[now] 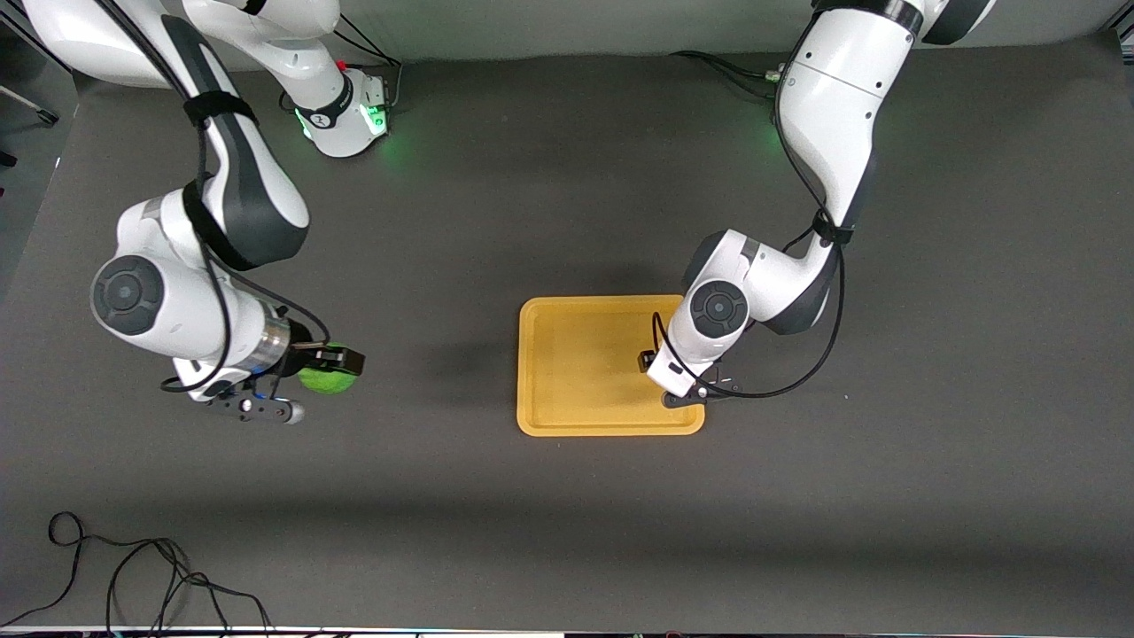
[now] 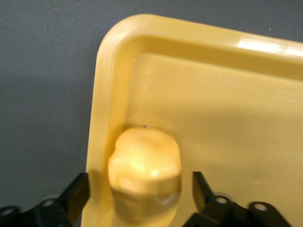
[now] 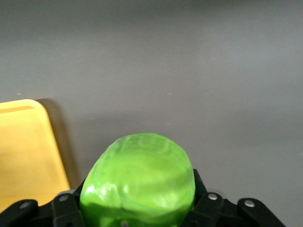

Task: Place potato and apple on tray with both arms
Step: 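Carry the potato onto the tray with the left gripper and release it, then move the apple onto the tray with the right gripper while the left gripper withdraws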

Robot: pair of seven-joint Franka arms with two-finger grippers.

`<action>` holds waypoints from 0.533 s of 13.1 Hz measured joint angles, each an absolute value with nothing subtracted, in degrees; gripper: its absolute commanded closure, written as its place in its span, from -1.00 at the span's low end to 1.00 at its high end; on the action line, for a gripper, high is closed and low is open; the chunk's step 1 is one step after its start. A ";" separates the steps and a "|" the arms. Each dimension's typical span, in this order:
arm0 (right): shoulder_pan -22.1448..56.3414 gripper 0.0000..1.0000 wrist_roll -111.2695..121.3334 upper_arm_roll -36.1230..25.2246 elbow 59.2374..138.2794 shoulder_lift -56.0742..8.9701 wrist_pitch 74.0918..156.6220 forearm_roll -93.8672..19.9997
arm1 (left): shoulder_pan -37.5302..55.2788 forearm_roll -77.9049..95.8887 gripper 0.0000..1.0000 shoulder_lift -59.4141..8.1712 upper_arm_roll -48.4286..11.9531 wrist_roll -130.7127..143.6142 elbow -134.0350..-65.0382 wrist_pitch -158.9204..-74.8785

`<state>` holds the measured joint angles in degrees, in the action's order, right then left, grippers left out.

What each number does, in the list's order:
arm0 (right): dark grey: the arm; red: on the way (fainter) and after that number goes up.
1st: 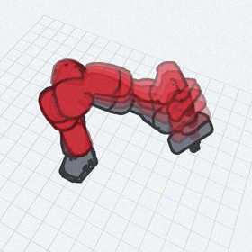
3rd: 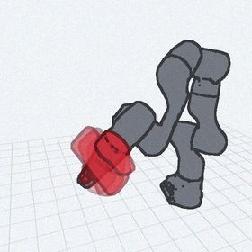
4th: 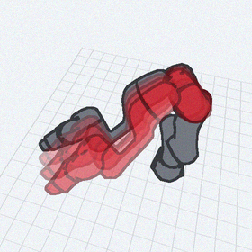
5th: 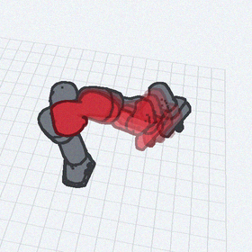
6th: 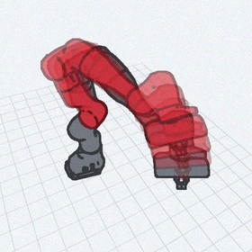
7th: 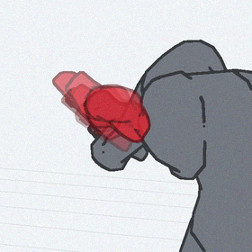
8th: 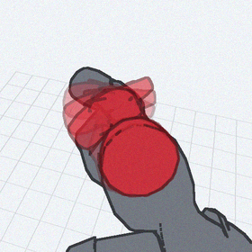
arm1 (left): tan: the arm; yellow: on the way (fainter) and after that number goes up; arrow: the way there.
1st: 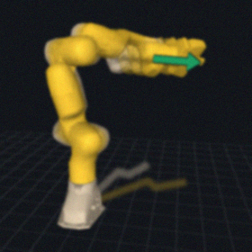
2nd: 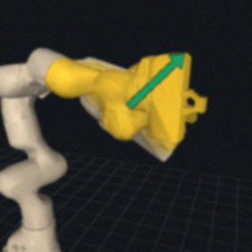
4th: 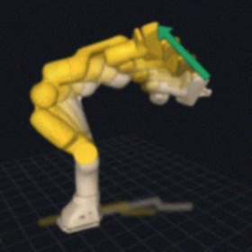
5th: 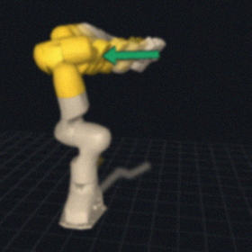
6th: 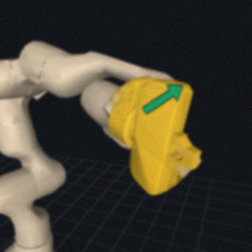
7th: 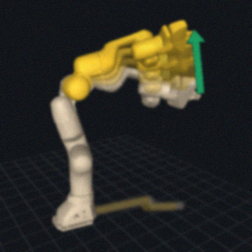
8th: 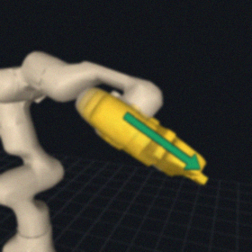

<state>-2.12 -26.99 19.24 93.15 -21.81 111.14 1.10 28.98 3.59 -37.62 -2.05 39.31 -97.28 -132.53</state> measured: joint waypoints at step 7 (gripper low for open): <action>0.91 0.41 -49.23 32.04 92.02 -32.86 126.11 11.28 | 17.56 3.49 -1.00 -22.90 -0.55 27.13 -95.24 -114.03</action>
<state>0.91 -49.23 32.04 92.02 -32.86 126.11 11.28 17.56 3.49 -22.90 -0.55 27.13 -95.24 -114.03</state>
